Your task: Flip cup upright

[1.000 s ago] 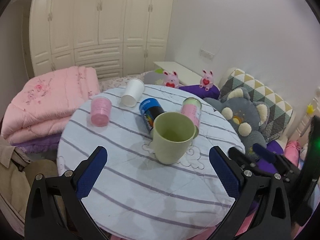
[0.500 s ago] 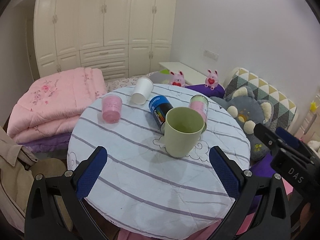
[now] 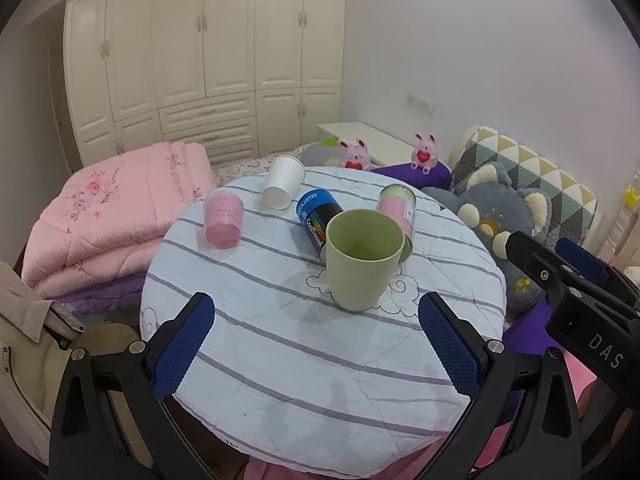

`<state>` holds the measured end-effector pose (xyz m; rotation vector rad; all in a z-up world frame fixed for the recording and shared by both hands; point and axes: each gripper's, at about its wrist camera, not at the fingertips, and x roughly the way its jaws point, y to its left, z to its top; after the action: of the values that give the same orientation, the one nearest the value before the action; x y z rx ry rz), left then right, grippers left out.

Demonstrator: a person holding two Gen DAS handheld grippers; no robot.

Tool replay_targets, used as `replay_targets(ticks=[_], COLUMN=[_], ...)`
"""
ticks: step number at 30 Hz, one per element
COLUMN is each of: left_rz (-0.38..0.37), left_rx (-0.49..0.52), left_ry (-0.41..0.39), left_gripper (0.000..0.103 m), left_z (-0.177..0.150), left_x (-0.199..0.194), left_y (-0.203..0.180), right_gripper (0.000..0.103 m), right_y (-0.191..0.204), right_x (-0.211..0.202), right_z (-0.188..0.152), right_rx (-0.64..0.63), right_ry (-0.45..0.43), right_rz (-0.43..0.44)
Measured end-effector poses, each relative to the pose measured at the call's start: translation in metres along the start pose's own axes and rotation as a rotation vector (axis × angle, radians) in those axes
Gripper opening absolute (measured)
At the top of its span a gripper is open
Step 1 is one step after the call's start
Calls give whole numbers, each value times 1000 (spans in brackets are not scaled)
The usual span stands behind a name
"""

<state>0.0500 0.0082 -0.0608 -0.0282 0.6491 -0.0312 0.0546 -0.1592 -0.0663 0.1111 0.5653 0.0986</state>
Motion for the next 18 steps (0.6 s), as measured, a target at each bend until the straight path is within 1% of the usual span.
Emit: replay_targets(ticks=[18], left_rz=[26], left_rx=[24], left_ry=[20], left_gripper=[103], left_z=[0], left_x=[7], left_y=[-10], right_gripper=[81], right_y=[-10], right_x=[12], right_z=[-3], right_rx=[28], right_ry=[36], right_rz=[20])
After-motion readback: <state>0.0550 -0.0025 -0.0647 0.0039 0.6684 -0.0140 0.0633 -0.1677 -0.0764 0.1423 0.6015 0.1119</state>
